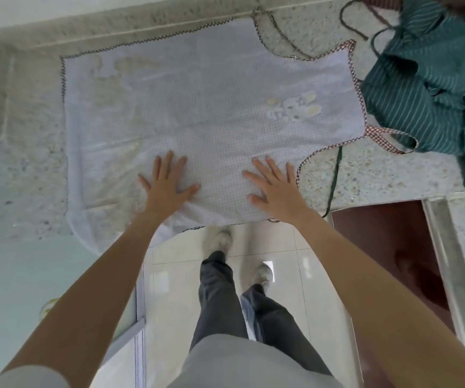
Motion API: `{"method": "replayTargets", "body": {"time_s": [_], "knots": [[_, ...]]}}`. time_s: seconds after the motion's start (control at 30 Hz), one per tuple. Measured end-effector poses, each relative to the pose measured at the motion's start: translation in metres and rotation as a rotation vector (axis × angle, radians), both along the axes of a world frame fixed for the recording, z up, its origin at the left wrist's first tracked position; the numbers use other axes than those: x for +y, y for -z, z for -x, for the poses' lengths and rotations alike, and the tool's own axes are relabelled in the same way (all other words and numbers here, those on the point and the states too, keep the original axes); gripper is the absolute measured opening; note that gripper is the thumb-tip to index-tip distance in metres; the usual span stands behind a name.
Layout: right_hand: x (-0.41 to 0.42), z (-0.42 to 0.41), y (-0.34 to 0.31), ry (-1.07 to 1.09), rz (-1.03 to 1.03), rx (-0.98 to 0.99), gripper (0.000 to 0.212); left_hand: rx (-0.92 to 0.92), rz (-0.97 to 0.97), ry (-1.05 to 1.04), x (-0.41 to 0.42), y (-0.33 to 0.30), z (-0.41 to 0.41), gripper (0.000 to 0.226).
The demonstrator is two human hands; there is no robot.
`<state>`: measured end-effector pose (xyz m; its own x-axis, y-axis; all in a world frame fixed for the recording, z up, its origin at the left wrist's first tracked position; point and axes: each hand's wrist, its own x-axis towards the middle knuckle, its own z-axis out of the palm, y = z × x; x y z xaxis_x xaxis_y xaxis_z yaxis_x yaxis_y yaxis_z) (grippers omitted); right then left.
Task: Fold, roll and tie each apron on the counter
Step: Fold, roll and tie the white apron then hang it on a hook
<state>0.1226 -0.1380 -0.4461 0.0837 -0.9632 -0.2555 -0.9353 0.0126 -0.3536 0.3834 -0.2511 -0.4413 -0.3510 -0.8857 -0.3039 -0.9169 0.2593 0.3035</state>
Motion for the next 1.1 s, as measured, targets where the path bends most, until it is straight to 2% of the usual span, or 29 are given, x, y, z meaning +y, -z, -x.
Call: {"method": "replayTargets", "body": {"time_s": [0.03, 0.1, 0.17, 0.2, 0.23, 0.3, 0.4, 0.5, 0.6, 0.73, 0.83, 0.97, 1.03, 1.1], "knots": [[-0.005, 0.000, -0.001, 0.006, 0.020, 0.035, 0.058, 0.008, -0.004, -0.001, -0.005, 0.000, 0.001, 0.074], [-0.013, -0.005, -0.007, -0.025, 0.203, 0.097, 0.052, 0.036, 0.000, -0.017, -0.015, 0.001, 0.001, 0.074], [-0.013, -0.015, -0.012, -0.128, 0.482, 0.086, 0.031, 0.038, 0.023, -0.026, -0.020, 0.002, 0.006, 0.073], [-0.009, -0.023, -0.014, -0.229, 0.545, 0.073, 0.023, 0.043, 0.036, -0.038, -0.021, 0.003, 0.008, 0.072], [-0.001, -0.034, -0.013, -0.329, 0.549, 0.082, 0.023, 0.058, 0.051, -0.055, -0.018, 0.002, 0.009, 0.070], [0.014, -0.053, -0.010, -0.423, 0.443, 0.138, 0.039, 0.113, 0.115, -0.075, -0.010, 0.002, 0.011, 0.063], [0.024, -0.066, 0.001, -0.287, 0.301, 0.260, 0.052, 0.219, 0.266, 0.003, 0.014, -0.005, 0.007, 0.048], [0.020, -0.067, 0.002, -0.213, 0.351, 0.322, 0.047, 0.214, 0.338, 0.189, 0.054, -0.004, -0.001, 0.045], [0.019, -0.063, 0.004, -0.286, 0.489, 0.301, 0.032, 0.130, 0.303, 0.334, 0.088, 0.002, -0.004, 0.058], [0.027, -0.056, -0.003, -0.327, 0.682, 0.157, 0.012, 0.031, 0.301, 0.274, 0.098, 0.005, 0.006, 0.063], [0.022, -0.054, -0.015, -0.320, 0.723, 0.208, 0.020, 0.100, 0.329, 0.209, 0.095, 0.002, 0.008, 0.051], [0.018, -0.053, -0.026, -0.300, 0.556, 0.338, 0.041, 0.244, 0.230, 0.131, 0.097, -0.016, -0.004, 0.023], [0.020, -0.065, -0.029, -0.318, 0.470, 0.377, 0.047, 0.220, 0.203, 0.092, 0.100, -0.027, -0.008, 0.015], [0.021, -0.088, -0.036, -0.343, 0.446, 0.392, 0.044, 0.174, 0.208, 0.076, 0.104, -0.039, -0.010, 0.016]]}}
